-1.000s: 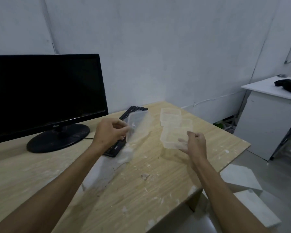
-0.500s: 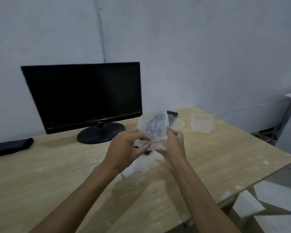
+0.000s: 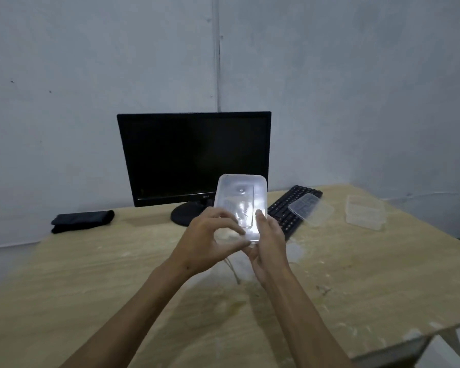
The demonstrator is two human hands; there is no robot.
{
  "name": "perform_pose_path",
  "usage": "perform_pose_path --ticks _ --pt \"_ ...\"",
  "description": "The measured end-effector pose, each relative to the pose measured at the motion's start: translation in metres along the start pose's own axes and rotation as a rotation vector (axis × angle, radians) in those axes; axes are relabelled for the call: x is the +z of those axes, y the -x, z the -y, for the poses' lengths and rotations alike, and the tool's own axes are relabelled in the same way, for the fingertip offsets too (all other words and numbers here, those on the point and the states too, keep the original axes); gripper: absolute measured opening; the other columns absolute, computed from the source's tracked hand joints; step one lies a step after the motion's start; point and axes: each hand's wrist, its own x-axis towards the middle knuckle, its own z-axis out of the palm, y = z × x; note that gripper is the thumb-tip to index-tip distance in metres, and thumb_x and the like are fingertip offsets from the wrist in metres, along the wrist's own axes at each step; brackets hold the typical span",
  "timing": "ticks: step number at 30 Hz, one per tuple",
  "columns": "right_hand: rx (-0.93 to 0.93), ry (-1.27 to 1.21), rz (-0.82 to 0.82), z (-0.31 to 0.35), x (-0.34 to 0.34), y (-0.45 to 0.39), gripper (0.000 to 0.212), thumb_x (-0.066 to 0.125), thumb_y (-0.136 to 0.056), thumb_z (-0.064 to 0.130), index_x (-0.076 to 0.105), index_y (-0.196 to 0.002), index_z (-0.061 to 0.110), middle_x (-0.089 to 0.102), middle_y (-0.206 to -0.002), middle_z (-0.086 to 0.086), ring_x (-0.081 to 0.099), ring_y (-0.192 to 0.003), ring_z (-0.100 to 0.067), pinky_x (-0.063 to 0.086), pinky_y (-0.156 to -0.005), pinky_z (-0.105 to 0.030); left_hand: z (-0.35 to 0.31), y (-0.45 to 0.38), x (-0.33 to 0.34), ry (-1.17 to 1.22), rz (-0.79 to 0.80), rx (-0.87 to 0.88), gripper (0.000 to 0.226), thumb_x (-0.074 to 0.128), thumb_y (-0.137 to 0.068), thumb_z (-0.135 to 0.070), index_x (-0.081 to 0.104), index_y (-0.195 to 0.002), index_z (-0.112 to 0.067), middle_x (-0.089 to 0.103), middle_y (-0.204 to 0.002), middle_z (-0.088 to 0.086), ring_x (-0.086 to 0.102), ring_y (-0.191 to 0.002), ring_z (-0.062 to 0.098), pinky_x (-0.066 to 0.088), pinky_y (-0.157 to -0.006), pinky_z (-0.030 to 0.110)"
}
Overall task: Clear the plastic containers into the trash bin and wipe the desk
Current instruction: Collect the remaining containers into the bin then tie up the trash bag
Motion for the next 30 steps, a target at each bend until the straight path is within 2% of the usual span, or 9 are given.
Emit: perform_pose_path --ticks 3,6,9,12,19,22,24,27,30 --pt "0.012 -0.017 0.071 -0.004 0.007 0.006 0.033 0.064 -0.102 0.028 0.066 -0.128 0.006 0.07 -0.127 -0.022 0.073 -0.107 -0.034 0.056 -0.093 -0.066 0.01 -0.007 0.001 0.048 -0.261 -0.174 0.049 0.069 -0.089 -0.054 0.056 -0.132 -0.032 0.045 -0.136 -0.011 0.048 -0.125 0.005 0.044 -0.102 0.021" --pt "0.059 0.008 0.124 -0.009 0.017 0.012 0.034 0.064 -0.102 0.026 0.067 -0.127 0.005 0.071 -0.127 -0.016 0.074 -0.111 -0.033 0.062 -0.086 -0.056 0.011 -0.023 -0.009 0.504 -0.319 -0.602 0.066 0.07 -0.094 -0.045 0.036 -0.148 -0.026 0.052 -0.139 0.004 0.066 -0.113 0.019 0.061 -0.082 0.035" --pt "0.082 0.063 0.139 -0.01 0.023 0.015 0.033 0.066 -0.101 0.027 0.069 -0.124 0.004 0.074 -0.122 -0.018 0.075 -0.106 -0.036 0.067 -0.072 -0.042 0.01 -0.036 -0.029 1.051 -0.227 -0.889 0.053 0.065 -0.096 -0.051 0.057 -0.133 -0.015 0.076 -0.115 0.013 0.078 -0.096 0.029 0.064 -0.072 0.041" --pt "0.064 0.147 0.112 -0.009 0.026 0.016 0.034 0.068 -0.099 0.032 0.072 -0.119 0.005 0.077 -0.11 -0.019 0.077 -0.098 -0.037 0.065 -0.066 -0.037 0.015 -0.038 -0.038 1.044 -0.253 -0.864 0.051 0.064 -0.095 -0.053 0.067 -0.123 -0.01 0.079 -0.106 0.012 0.078 -0.096 0.029 0.063 -0.084 0.046" --pt "-0.003 0.246 0.03 -0.013 0.028 0.017 0.045 0.064 -0.098 0.047 0.071 -0.107 0.003 0.077 -0.085 -0.022 0.078 -0.082 -0.037 0.064 -0.074 -0.045 0.014 -0.033 -0.036 0.941 -0.355 -0.801 0.048 0.069 -0.094 -0.047 0.07 -0.117 -0.005 0.08 -0.103 0.012 0.078 -0.094 0.029 0.063 -0.087 0.047" --pt "0.017 0.439 0.062 -0.006 0.033 0.014 0.059 0.049 -0.1 0.063 0.071 -0.109 0.008 0.079 -0.089 -0.016 0.079 -0.083 -0.028 0.065 -0.079 -0.046 0.006 -0.025 -0.04 0.779 -0.191 -0.737 0.041 0.067 -0.094 -0.046 0.073 -0.111 -0.009 0.08 -0.101 0.01 0.078 -0.09 0.024 0.063 -0.084 0.041" --pt "-0.013 0.512 0.079 0.005 0.04 0.011 0.062 0.044 -0.098 0.07 0.074 -0.109 0.017 0.08 -0.097 -0.008 0.079 -0.087 -0.021 0.066 -0.075 -0.041 0.0 -0.019 -0.041 0.707 -0.065 -0.709 0.039 0.068 -0.094 -0.046 0.076 -0.106 -0.009 0.08 -0.097 0.009 0.078 -0.088 0.024 0.063 -0.08 0.038" --pt "-0.06 0.592 0.085 0.022 0.051 0.006 0.067 0.041 -0.095 0.076 0.075 -0.114 0.021 0.078 -0.105 -0.004 0.077 -0.091 -0.018 0.063 -0.063 -0.03 0.001 -0.015 -0.046 0.74 -0.028 -0.698 0.042 0.069 -0.092 -0.046 0.076 -0.109 -0.008 0.08 -0.099 0.011 0.078 -0.092 0.028 0.063 -0.082 0.041" --pt "-0.093 0.634 0.127 0.027 0.058 0.005 0.066 0.047 -0.093 0.075 0.074 -0.111 0.017 0.076 -0.107 -0.006 0.075 -0.093 -0.018 0.061 -0.062 -0.027 0.006 -0.012 -0.053 0.788 -0.025 -0.696 0.048 0.07 -0.089 -0.049 0.072 -0.117 -0.01 0.078 -0.108 0.013 0.076 -0.098 0.031 0.062 -0.088 0.047"
